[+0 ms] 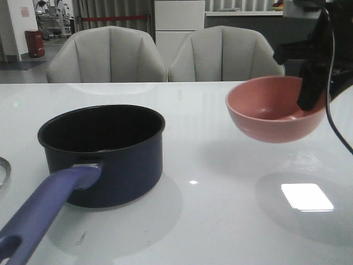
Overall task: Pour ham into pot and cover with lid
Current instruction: 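Carry the empty bowl back, set it down, release it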
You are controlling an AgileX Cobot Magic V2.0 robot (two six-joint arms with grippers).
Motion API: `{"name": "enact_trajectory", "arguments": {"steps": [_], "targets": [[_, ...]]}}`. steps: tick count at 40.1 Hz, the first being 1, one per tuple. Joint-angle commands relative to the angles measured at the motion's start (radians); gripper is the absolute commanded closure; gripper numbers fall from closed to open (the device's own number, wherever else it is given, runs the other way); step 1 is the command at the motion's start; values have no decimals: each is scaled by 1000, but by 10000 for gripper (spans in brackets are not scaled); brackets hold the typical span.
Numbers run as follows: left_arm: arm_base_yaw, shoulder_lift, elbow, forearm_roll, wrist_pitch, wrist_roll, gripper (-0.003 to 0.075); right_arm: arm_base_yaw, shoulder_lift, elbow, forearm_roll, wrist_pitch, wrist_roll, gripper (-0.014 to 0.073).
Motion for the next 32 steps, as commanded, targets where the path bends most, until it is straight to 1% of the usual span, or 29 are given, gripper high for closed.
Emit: {"name": "enact_trajectory", "arguments": {"steps": [1,7,10,13,17,19,21,26,32], "targets": [[-6,10,-26,-9,-84,-3,61,-28,0,-36,-8,8,5,449],[-6,10,-26,-9,-84,-3,61,-39,55,-36,-8,15,5,447],[-6,10,-26,-9,-84,-3,61,-39,78,-36,-7,16,5,411],[-6,10,-26,-9,-75,-3,61,-39,99,-37,6,21,5,321],[-6,10,-26,-9,-75,-3,61,-39,106,-37,5,14,4,171],[-6,10,-26,-9,-75,-3,61,-39,103,-40,5,7,-7,116],[-6,10,-26,-9,-75,-3,61,-39,96,-48,5,10,-39,85],[-6,10,-26,-9,-75,-3,61,-39,46,-45,5,14,-100,84],[-6,10,-26,-9,-75,-3,61,-37,-89,7,5,-27,-131,84]]}}
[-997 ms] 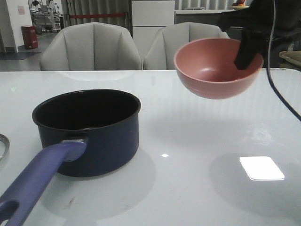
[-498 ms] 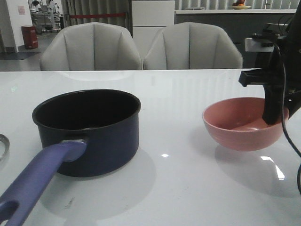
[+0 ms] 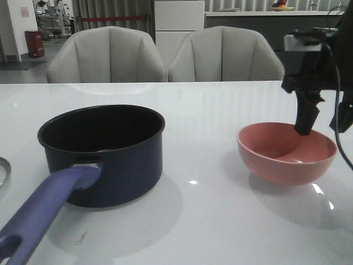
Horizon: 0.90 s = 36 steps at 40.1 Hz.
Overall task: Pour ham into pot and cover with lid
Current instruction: 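Carry the empty bowl back, set it down, release it, then lower the left gripper and grasp the glass lid knob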
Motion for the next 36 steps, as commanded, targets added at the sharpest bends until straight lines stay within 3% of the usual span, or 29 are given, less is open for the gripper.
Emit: {"name": "enact_trajectory", "arguments": {"steps": [1,24,36], "targets": [[-6,10,-25,-9,-77,-3,61,0,-152,22,2,-57,-34,84],[-6,10,-25,-9,-77,-3,61,110,-867,555,47,-548,-48,85],[-6,10,-25,-9,-77,-3,61,141,-1311,821,47,-598,-48,85]]}}
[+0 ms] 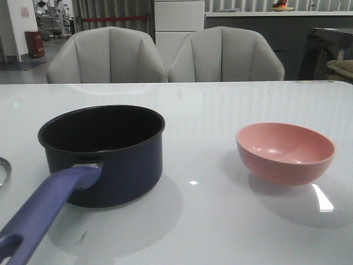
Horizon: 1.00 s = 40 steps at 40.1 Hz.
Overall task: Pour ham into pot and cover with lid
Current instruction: 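Lower the left gripper and grasp the glass lid knob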
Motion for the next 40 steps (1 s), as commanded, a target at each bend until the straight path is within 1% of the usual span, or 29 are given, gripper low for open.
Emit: {"name": "enact_trajectory", "arguments": {"steps": [1,7,10,17,19,22,24,27,28,30,36,40], "targets": [[-6,10,-25,-9,-77,-3,61,2,-169,45,3,-90,-8,85],[-6,10,-25,-9,-77,-3,61,2,-379,136,3,-110,-8,85],[-6,10,-25,-9,-77,-3,61,2,-451,183,3,-108,-8,85],[-6,10,-25,-9,-67,-3,61,2,-495,265,3,-168,-8,92],[-6,10,-25,-9,-63,-3,61,2,-495,277,3,-177,-8,125],[-4,10,-25,-9,-62,-3,61,2,-495,283,3,-184,-8,241],[-4,10,-25,-9,-62,-3,61,2,-495,283,3,-183,-8,341],[-4,24,-40,-9,-42,-3,61,2,-495,283,3,-181,-8,449],[-4,34,-52,-9,-26,-3,61,2,-495,283,3,-182,-8,465],[-4,58,-78,-9,15,-3,61,2,-495,283,3,-182,-8,448],[-4,163,-175,-9,109,-3,60,2,-495,283,3,-182,-8,452],[6,265,-269,-9,166,-9,60,2,-495,283,3,-182,-8,452]]}}
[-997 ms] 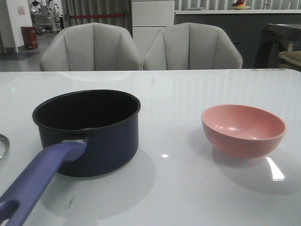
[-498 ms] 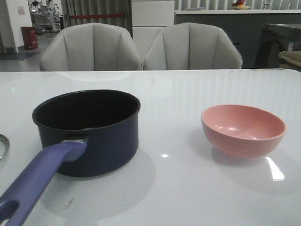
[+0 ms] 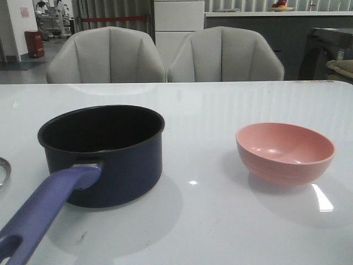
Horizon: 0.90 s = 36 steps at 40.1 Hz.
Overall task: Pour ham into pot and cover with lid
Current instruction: 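Lower the left gripper and grasp the glass lid knob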
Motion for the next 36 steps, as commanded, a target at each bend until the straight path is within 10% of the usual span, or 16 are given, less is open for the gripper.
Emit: {"name": "enact_trajectory", "arguments": {"steps": [1,24,36], "targets": [[14,109,-119,-9,-5,-12,60,2,10,-25,2,-90,-8,452],[267,781,-665,9,718,-64,60,2,10,-25,2,-89,-8,452],[267,1011,-744,45,745,-57,60,2,10,-25,2,-89,-8,452]]}}
